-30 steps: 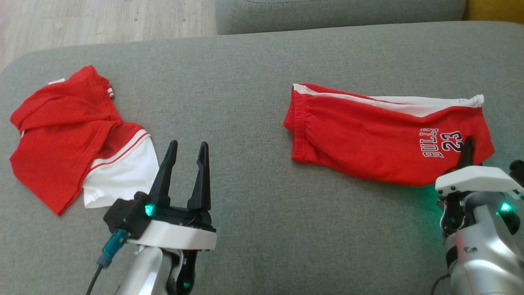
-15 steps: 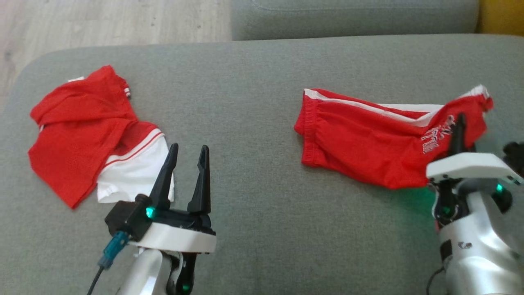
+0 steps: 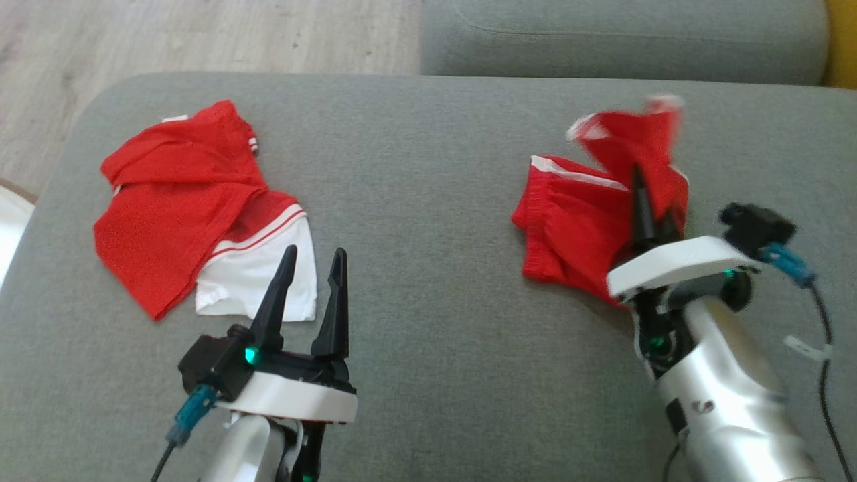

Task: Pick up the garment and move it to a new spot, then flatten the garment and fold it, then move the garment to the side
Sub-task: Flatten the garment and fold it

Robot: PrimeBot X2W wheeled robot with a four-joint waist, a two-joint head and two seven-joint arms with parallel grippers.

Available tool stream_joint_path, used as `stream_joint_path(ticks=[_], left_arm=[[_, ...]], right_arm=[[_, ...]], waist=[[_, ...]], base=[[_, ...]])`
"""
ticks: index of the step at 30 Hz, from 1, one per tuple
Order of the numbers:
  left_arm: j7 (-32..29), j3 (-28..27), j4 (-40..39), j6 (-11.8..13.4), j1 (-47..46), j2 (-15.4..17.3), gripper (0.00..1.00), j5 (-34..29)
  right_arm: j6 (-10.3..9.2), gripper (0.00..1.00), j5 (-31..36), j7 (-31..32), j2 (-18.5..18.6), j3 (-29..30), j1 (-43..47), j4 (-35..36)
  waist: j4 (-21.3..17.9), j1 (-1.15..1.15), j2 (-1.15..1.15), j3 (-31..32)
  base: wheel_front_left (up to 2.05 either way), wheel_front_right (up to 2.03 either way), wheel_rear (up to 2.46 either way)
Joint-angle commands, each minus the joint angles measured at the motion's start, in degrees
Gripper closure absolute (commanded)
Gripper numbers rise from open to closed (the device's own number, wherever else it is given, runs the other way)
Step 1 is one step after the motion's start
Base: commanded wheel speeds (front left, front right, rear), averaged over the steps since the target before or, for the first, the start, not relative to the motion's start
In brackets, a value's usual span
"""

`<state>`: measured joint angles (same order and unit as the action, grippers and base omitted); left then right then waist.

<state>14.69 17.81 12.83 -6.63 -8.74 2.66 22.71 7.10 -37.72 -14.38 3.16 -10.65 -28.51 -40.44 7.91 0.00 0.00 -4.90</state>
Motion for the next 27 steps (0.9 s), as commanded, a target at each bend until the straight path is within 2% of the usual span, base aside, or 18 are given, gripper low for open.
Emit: stream_joint_path(ticks=[1,7,14,15,16,19,23,27], left_arm=[[0.3,-1.4,-1.5,-0.2,-0.6,0.2,0.00,0.1],[0.3,-1.3,-1.5,-0.1,-0.7,0.2,0.00,0.2],[0.3,-1.3,-1.7,0.1,-1.2,0.2,0.00,0.5],[0.3,-1.4,-1.7,0.1,-1.2,0.2,0.00,0.5],[0.3,-1.4,-1.7,0.2,-1.3,0.2,0.00,0.6],[0.3,-1.3,-1.6,0.3,-1.4,0.2,0.00,0.7],[0.3,-1.4,-1.7,0.5,-1.5,0.2,0.00,0.9],[0.3,-1.7,-1.9,0.6,-1.6,0.2,0.00,0.7]], right_arm=[[0.39,1.00,-0.8,-0.6,-0.3,-4.2,-0.6,1.6],[0.39,1.00,-1.0,-0.6,-0.3,-8.9,-1.3,-0.7],[0.39,1.00,2.2,-0.6,-0.3,-13.0,-3.5,-7.9],[0.39,0.66,3.0,-0.6,-0.3,-13.9,-3.9,-8.6],[0.39,0.00,3.3,-0.6,-0.3,-14.9,-4.1,-9.6],[0.39,0.00,3.2,-0.4,-0.3,-21.5,-4.4,-11.0],[0.39,0.00,1.2,3.1,-0.3,-30.3,-4.4,-11.3],[0.39,0.00,-0.6,2.7,-0.3,-33.3,-5.4,-11.8]], waist=[[1.0,0.00,0.00,0.1],[2.4,0.00,0.00,-0.3],[3.5,0.00,0.00,-1.5],[3.5,0.00,0.00,-1.6],[3.4,0.00,0.00,-1.7],[3.2,0.00,0.00,-1.6],[2.0,0.00,0.00,-1.2],[0.2,0.00,0.00,-0.7]], base=[[0.00,0.00,0.00],[0.00,0.00,0.00],[0.00,0.00,0.00],[0.00,0.00,0.00],[0.00,0.00,0.00],[0.00,0.00,0.00],[0.00,0.00,0.00],[0.00,0.00,0.00]])
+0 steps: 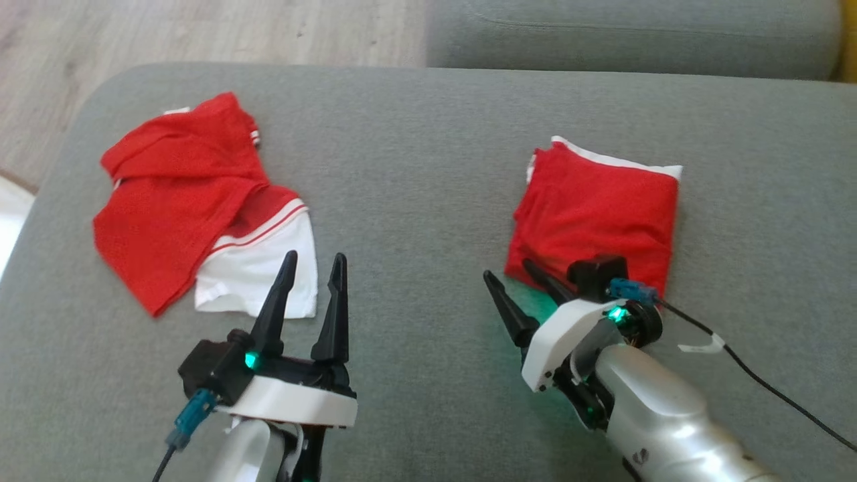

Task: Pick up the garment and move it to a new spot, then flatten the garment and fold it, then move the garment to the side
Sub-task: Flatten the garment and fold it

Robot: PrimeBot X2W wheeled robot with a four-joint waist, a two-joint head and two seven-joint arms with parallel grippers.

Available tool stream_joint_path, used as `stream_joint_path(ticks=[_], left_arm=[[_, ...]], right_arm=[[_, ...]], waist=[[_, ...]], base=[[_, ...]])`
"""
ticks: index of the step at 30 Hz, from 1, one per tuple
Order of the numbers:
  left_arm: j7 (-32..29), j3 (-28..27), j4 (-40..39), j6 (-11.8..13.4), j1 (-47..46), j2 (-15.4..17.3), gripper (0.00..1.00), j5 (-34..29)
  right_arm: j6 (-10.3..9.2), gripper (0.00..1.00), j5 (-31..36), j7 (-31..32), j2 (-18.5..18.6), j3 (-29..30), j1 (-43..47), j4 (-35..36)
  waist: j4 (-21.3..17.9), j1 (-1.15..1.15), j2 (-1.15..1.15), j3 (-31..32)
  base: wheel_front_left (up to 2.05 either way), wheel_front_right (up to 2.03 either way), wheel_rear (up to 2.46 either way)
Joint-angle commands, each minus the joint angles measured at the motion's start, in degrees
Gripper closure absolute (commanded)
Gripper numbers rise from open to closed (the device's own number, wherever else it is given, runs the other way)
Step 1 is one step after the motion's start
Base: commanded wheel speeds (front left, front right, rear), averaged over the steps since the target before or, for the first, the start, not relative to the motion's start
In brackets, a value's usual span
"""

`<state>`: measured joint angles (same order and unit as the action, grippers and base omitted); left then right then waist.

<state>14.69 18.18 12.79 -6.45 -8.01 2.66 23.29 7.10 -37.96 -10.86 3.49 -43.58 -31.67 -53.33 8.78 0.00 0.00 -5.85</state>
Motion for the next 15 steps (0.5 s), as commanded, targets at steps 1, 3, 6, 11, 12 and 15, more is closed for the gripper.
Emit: stream_joint_path(ticks=[1,3,6,11,12,15], left_arm=[[0.3,-2.2,-2.0,0.4,-2.4,0.2,0.00,0.1],[0.3,-2.5,-2.2,0.4,-2.6,0.2,0.00,0.0],[0.3,-3.0,-2.8,0.4,-2.9,0.2,0.00,-0.2],[0.3,-4.2,-4.0,0.3,-3.2,0.2,0.00,-0.4],[0.3,-4.3,-4.2,0.2,-3.3,0.2,0.00,-0.3],[0.3,-4.6,-4.8,0.1,-3.2,0.2,0.00,-0.3]], right_arm=[[0.39,0.00,-0.7,-1.4,-0.6,-0.3,-2.6,1.1],[0.39,0.00,-1.0,-2.7,-0.6,0.7,-3.1,1.1],[0.39,0.00,-0.8,-3.9,0.1,4.3,-3.5,2.5],[0.39,0.00,5.9,-4.1,3.3,17.1,-0.8,12.7],[0.39,0.00,8.2,-4.1,3.5,20.2,0.6,15.0],[0.39,0.00,15.5,-4.1,3.0,29.0,5.4,21.9]], waist=[[-1.2,0.00,0.00,0.3],[-2.4,0.00,0.00,0.5],[-4.3,0.00,0.00,0.6],[-7.8,0.00,0.00,0.8],[-8.4,0.00,0.00,0.8],[-10.1,0.00,0.00,1.0]], base=[[0.00,0.00,0.00],[0.00,0.00,0.00],[0.00,0.00,0.00],[0.00,0.00,0.00],[0.00,0.00,0.00],[0.00,0.00,0.00]])
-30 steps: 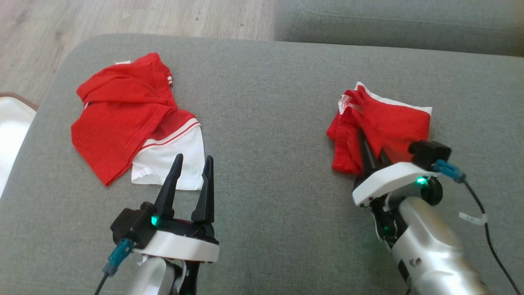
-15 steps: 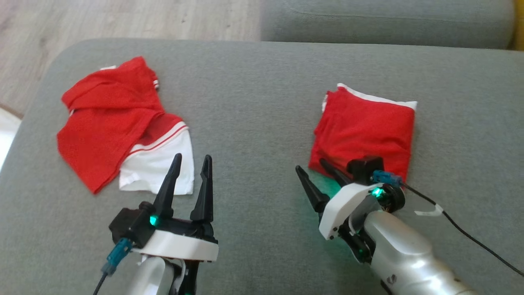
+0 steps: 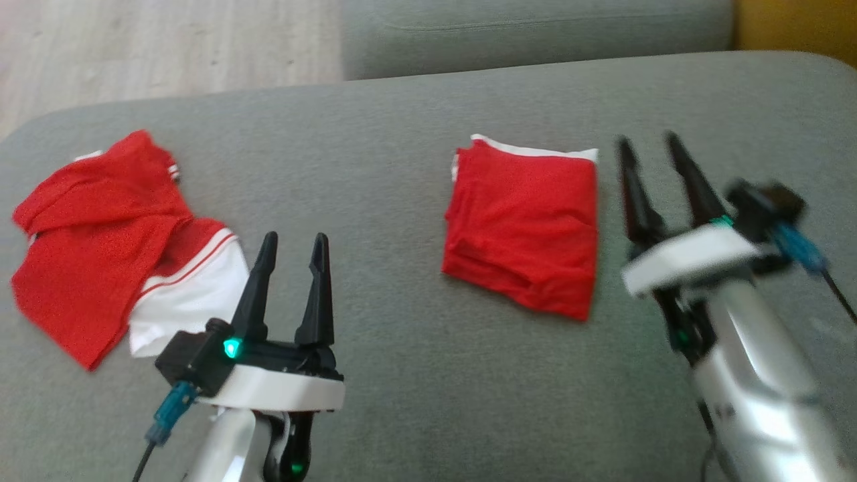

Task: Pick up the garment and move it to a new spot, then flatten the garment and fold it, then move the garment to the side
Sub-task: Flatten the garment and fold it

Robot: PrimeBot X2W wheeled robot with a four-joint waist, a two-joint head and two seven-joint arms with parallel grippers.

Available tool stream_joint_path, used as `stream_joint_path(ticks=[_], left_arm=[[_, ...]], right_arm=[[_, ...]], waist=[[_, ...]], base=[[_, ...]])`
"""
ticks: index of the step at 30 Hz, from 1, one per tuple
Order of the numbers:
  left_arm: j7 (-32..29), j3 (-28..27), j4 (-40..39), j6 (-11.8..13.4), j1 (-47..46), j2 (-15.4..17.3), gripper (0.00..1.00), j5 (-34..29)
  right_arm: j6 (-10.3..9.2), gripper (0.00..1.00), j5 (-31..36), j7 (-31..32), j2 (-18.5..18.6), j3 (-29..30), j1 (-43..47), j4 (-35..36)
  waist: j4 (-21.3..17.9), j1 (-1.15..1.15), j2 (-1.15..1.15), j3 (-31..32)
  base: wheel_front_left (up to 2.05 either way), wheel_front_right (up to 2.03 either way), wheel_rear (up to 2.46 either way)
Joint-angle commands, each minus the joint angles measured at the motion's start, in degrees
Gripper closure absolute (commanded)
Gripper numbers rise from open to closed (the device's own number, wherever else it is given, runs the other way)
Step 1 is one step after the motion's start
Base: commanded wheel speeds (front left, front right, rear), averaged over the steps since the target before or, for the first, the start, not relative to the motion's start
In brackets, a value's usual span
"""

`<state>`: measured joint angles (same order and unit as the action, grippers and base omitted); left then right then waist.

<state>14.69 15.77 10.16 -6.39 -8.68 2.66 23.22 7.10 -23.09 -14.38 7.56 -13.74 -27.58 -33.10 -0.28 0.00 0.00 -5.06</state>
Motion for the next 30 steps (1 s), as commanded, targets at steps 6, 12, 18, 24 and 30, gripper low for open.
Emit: stream_joint_path(ticks=[6,12,18,24,30], left_arm=[[0.3,-2.7,-2.8,-0.1,-2.2,0.2,0.00,-0.3],[0.3,-2.5,-2.6,-0.4,-1.3,0.2,0.00,-0.8],[0.3,-2.7,-2.2,-0.7,-0.3,0.2,0.00,-1.0],[0.3,-2.0,-2.1,-0.8,-0.8,0.2,0.00,-1.1],[0.3,-0.2,-2.2,-0.9,-2.4,0.2,0.00,-1.1]], right_arm=[[0.39,0.00,11.4,-0.6,-3.7,10.8,9.4,12.2],[0.39,0.00,14.4,-0.6,-4.6,14.5,16.6,18.2],[0.39,0.00,12.9,-0.6,-4.7,14.3,18.7,19.5],[0.39,0.00,12.9,-0.6,-4.7,14.2,18.0,19.4],[0.39,1.00,15.2,-0.6,-4.7,12.6,14.1,17.1]], waist=[[-3.3,0.00,0.00,0.5],[-4.3,0.00,0.00,0.5],[-4.6,0.00,0.00,0.5],[-3.5,0.00,0.00,-0.3],[-0.5,0.00,0.00,-3.5]], base=[[0.00,0.00,0.00],[0.00,0.00,0.00],[0.00,0.00,0.00],[0.00,0.00,0.00],[0.00,0.00,0.00]])
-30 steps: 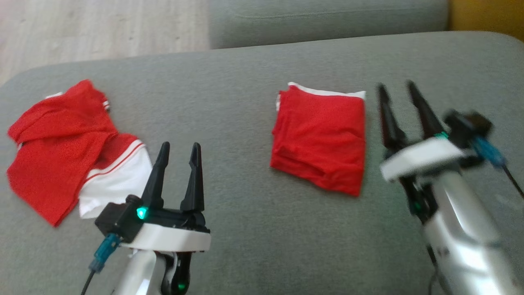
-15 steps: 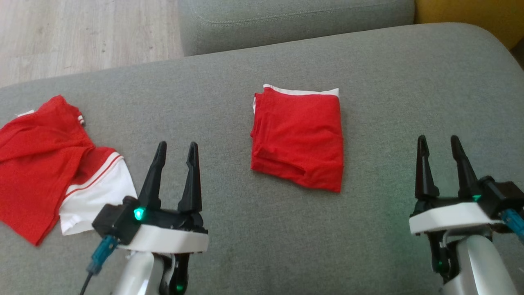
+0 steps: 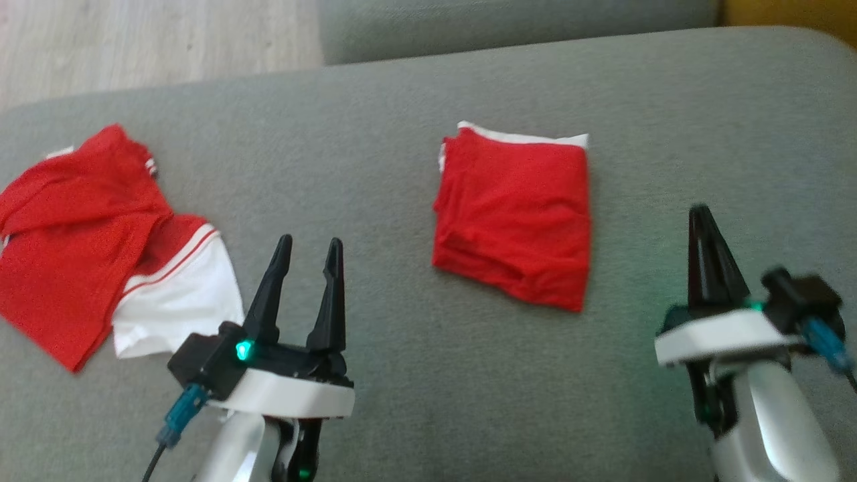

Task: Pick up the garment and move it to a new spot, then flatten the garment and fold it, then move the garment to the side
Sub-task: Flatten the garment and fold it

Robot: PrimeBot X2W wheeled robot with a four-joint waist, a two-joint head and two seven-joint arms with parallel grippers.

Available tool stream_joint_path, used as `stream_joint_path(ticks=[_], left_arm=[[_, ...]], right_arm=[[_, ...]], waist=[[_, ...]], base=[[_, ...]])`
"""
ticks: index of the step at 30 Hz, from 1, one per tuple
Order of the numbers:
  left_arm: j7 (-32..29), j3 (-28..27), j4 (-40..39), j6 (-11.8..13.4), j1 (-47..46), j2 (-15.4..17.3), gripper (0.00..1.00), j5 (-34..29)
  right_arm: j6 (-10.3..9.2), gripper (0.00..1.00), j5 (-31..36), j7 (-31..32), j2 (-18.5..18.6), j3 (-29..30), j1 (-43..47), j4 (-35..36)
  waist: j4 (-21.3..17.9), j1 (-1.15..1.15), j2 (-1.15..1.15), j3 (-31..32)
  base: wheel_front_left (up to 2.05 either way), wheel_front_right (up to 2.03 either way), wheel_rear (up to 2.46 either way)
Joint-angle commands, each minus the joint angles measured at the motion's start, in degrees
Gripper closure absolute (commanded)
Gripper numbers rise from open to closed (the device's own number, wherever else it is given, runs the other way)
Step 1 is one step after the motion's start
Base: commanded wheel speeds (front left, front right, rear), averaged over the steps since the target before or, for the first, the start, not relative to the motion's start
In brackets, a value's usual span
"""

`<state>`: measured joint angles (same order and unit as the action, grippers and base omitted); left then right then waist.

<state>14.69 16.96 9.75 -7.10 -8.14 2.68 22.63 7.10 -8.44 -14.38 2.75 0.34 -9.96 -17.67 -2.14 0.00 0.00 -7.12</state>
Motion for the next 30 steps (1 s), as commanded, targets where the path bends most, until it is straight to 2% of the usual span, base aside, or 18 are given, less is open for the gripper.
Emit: stream_joint_path(ticks=[1,7,14,17,22,27,30], left_arm=[[0.3,-1.1,-1.8,-0.2,-3.2,0.2,0.00,-0.4],[0.3,0.9,-1.6,-0.3,-5.2,0.2,0.00,-0.1],[0.3,2.8,-1.7,-0.3,-7.1,0.2,0.00,0.8],[0.3,3.2,-1.7,-0.2,-7.5,0.2,0.00,1.0],[0.3,3.0,-1.6,0.0,-7.5,0.2,0.00,1.2],[0.3,3.6,-1.7,0.3,-7.8,0.2,0.00,1.8],[0.3,4.0,-1.9,0.6,-7.9,0.2,0.00,2.1]], right_arm=[[0.39,1.00,1.2,-0.6,0.1,-1.9,-4.6,0.6],[0.39,1.00,2.8,-0.6,0.1,-3.4,-13.3,-9.7],[0.39,1.00,5.1,1.4,0.1,0.2,-23.0,-27.3],[0.39,1.00,8.0,1.3,0.2,1.1,-26.0,-32.9],[0.39,1.00,7.5,-0.3,0.2,-0.7,-29.1,-33.6],[0.39,1.00,2.0,-0.6,0.1,-9.3,-29.9,-30.6],[0.39,1.00,-0.4,-0.6,0.1,-15.3,-29.7,-32.2]], waist=[[2.0,0.00,0.00,-2.0],[6.4,0.00,0.00,-6.0],[11.4,0.00,0.00,-9.0],[12.6,0.00,0.00,-9.4],[13.1,0.00,0.00,-9.2],[13.4,0.00,0.00,-9.2],[13.4,0.00,0.00,-9.3]], base=[[0.00,0.00,0.00],[0.00,0.00,0.00],[0.00,0.00,0.00],[0.00,0.00,0.00],[0.00,0.00,0.00],[0.00,0.00,0.00],[0.00,0.00,0.00]])
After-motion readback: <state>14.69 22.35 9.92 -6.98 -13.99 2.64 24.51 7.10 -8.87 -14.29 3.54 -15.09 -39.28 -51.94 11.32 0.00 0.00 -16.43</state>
